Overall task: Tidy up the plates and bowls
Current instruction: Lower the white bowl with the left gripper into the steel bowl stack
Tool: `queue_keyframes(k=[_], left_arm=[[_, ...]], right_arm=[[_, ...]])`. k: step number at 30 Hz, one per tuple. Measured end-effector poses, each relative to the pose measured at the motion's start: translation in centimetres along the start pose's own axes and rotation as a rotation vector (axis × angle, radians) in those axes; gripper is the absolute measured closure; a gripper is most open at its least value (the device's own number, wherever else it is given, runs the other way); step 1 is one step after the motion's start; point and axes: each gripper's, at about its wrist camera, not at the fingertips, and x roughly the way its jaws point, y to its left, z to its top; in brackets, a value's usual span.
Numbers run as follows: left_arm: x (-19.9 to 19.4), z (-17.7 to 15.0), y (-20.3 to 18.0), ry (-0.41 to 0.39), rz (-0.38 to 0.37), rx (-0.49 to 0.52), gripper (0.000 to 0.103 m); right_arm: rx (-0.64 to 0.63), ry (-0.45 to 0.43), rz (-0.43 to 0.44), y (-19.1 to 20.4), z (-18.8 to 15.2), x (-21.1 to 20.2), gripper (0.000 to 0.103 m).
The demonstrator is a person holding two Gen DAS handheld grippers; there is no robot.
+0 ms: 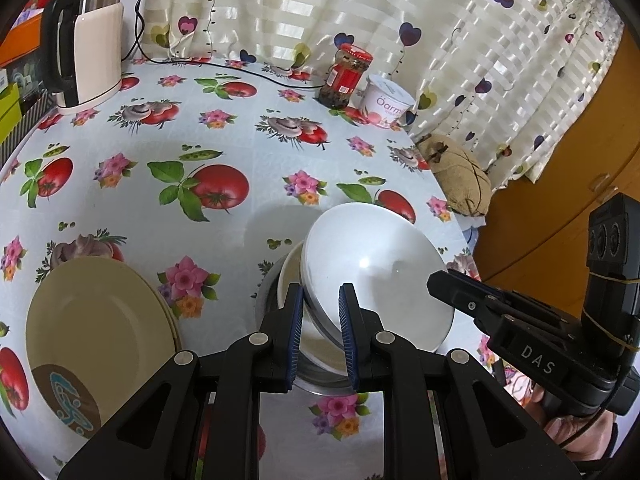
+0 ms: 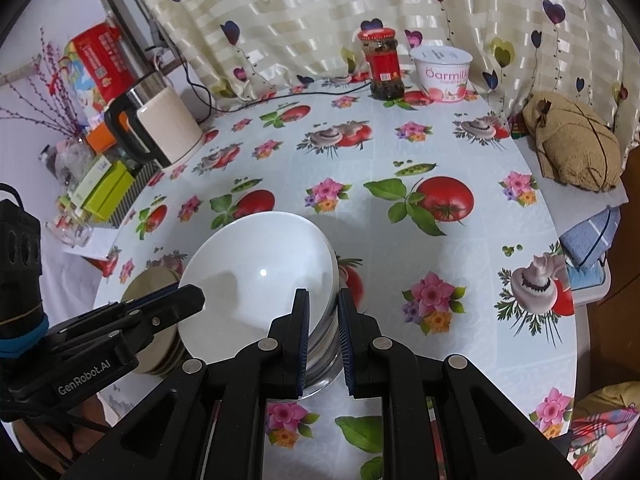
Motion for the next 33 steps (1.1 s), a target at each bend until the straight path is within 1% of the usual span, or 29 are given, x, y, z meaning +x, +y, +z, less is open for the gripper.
queue_keyframes(k=[15,33], left_arm=[[1.0,-0.4,0.8,0.026,0.017,-0.005,0.084],[1.2,-0.5,1.1,0.026,0.018,-0.003,0.084]], right_arm=[[-0.004,0.026,0.006,0.1,-0.1,1.0,0.089],[-0.005,0.034,0.006,0.1,-0.4,1.4,0.088]])
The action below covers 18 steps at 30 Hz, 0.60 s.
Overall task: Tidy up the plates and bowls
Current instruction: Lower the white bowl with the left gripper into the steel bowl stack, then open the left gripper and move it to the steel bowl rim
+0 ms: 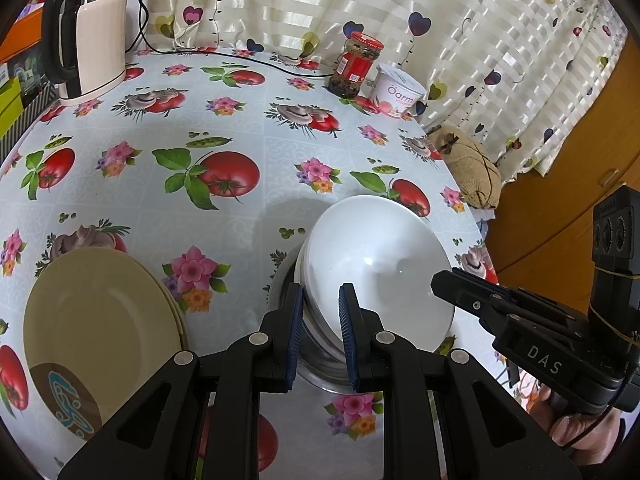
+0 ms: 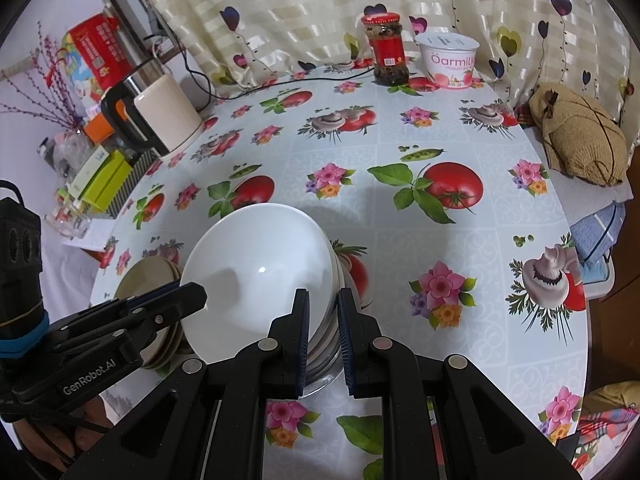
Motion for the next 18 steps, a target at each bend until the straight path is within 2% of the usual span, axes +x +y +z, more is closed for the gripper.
queue_keyframes(k=[18], left_arm=[[0.03,0.01,0.07,-0.001,-0.001,-0.001,0.084]], right_arm=[[0.001,0.001,0.004,-0.01,-0.02,0.06,0.087]])
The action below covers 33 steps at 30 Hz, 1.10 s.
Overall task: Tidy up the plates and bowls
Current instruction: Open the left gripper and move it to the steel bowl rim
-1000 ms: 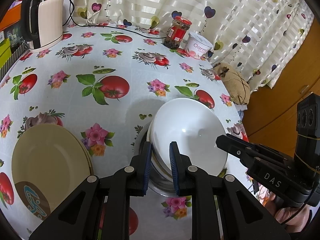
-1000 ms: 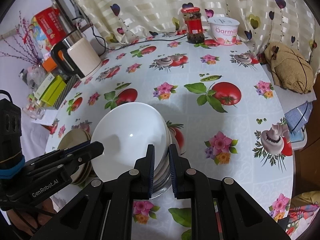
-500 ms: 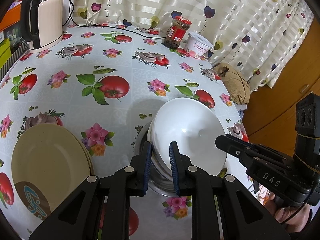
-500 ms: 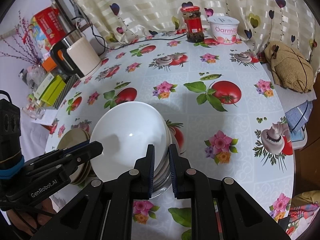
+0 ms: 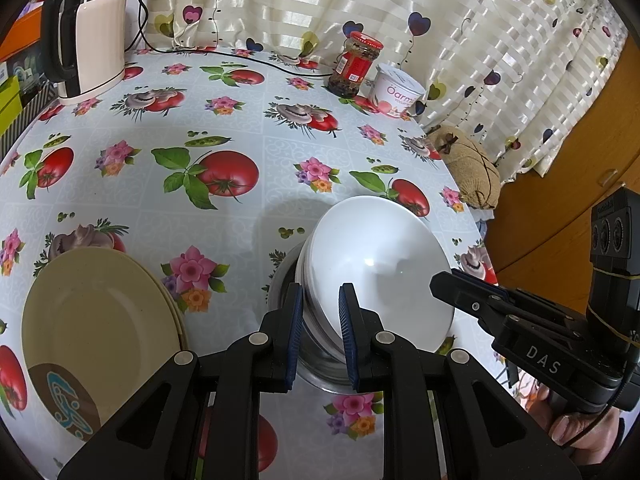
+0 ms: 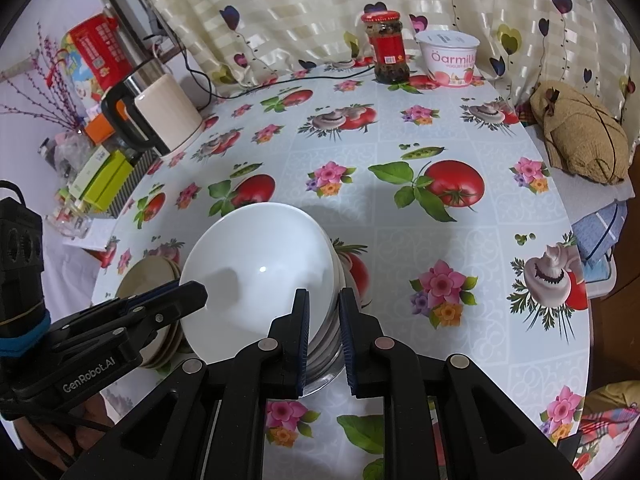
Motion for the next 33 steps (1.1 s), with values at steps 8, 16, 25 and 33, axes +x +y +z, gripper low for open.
queue_keyframes(k=[8,16,25,33], left_arm=[[-0.2,0.0,-0.1,-0.006,-0.009,0.0,0.084],[-1.0,0.2,-0.3,-0.029,-0.035,-0.002,0.084],[-2.7,0.9,1.5,-0.091,-0.046,-0.034,0.084],[-2.2,0.7,3.7,-0.073,-0.037,-0.078,0.084]], right_arm=[[0.007,-0.011,0.015,0.1,-0.3,-0.2,0.087],[0.018,-0.033,0.029,-0.4,-0.2,-1.6,0.078],[0.077,-0.059,0.012,-2.8,-0.1,-3.1,0.076],[0.121,-0.042,0.019,-4.5,-0.7,-2.8,0.076]])
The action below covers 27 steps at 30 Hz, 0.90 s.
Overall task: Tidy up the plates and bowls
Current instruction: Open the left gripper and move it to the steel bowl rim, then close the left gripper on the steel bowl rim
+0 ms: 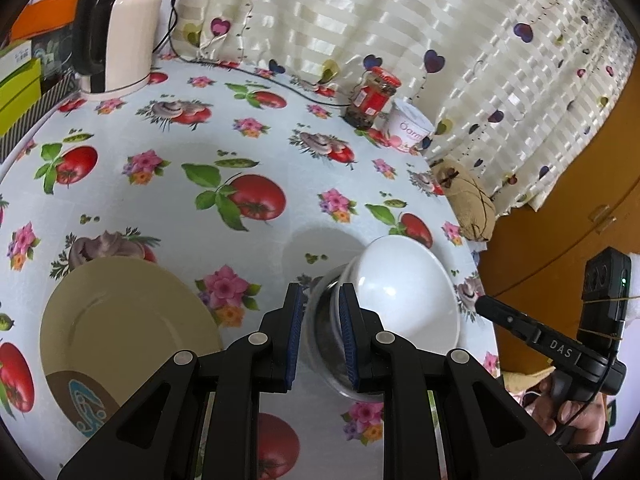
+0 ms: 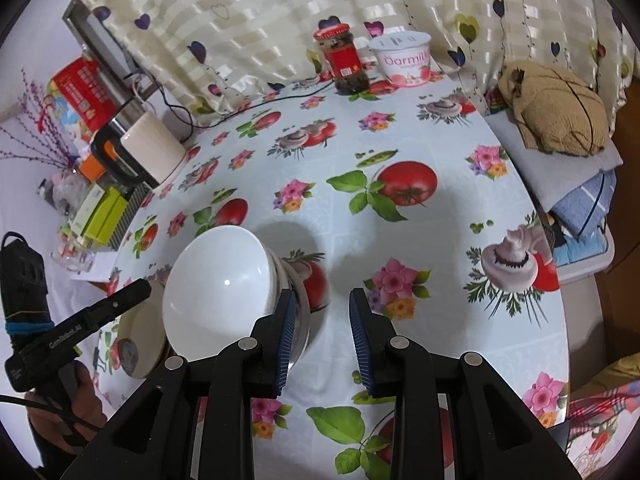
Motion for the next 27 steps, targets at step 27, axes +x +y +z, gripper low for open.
queue_keyframes(k=[27], left_arm=[[3.7,-2.2,1.1,0.16,-0.05,-0.015,0.079]], right_arm=[[0.018,0.134,0.068,0.0,-2.3,4.4,0.078]])
